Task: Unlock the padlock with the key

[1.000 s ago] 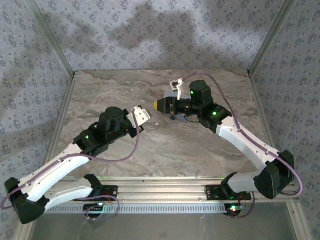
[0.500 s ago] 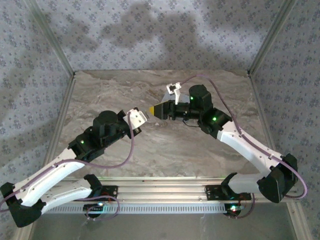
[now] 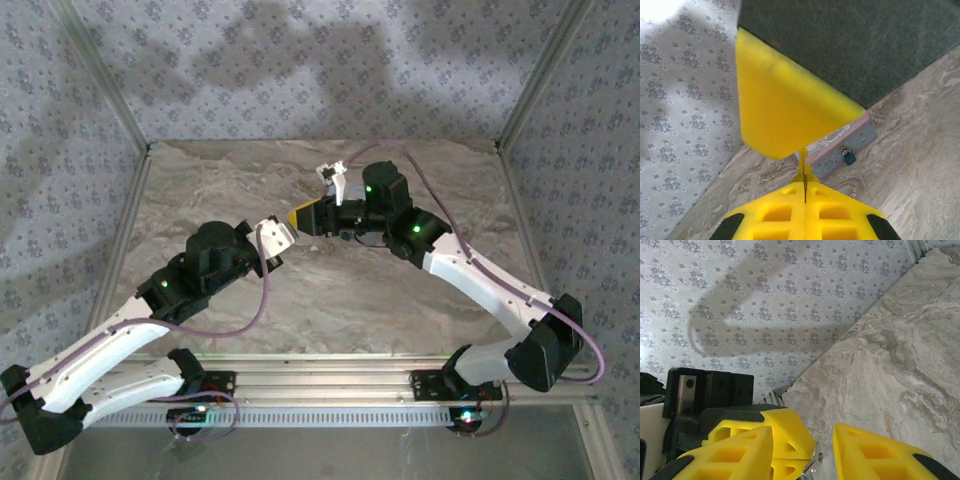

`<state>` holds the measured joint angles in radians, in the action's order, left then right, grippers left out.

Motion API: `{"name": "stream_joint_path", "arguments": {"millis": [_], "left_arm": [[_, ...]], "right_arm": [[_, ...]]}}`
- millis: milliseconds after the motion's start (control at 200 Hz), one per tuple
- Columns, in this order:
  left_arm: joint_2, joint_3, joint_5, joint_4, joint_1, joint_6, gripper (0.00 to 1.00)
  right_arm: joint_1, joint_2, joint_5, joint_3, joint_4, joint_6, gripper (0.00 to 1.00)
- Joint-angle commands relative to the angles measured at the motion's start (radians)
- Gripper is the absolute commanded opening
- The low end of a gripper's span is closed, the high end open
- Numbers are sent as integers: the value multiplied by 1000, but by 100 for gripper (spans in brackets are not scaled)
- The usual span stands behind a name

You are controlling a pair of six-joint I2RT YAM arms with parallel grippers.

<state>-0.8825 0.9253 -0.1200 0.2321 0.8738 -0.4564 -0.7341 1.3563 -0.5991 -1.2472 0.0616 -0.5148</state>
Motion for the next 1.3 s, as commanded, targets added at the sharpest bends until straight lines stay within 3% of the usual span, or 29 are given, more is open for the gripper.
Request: {"name": "stream_joint_path", "arguments": {"millis": [0,280,405,575,799,884,1069,1144,1294], "left_arm": [[15,15,13,-8,8,-12,0],[19,9,3,-19,8,2,0],[22,7,4,-17,8,10,0],[27,8,6,-19,8,19,0],[19,0,27,-26,9,5,0],[23,-28,24,-53,7,-7,31],[78,-96,25,-80,-2,-5,71],[105,-135,49,-94,-11,-9,75],[133,-192,104,-153,-14,-13,73]], "right_arm": [[-11,10,-10,-35,38,28,37],[-20,9,-11,-22,52,65,32],[-20,10,-1,-29,69,73,21],[-18,9,16,-37,106,75,0],[-12,-3,94,-48,159,25,0],[1,-19,125,-43,178,0,0],[61,-71,99,16,133,-48,0],[74,-83,94,22,145,-48,0],[91,-92,103,19,178,-72,0]]}}
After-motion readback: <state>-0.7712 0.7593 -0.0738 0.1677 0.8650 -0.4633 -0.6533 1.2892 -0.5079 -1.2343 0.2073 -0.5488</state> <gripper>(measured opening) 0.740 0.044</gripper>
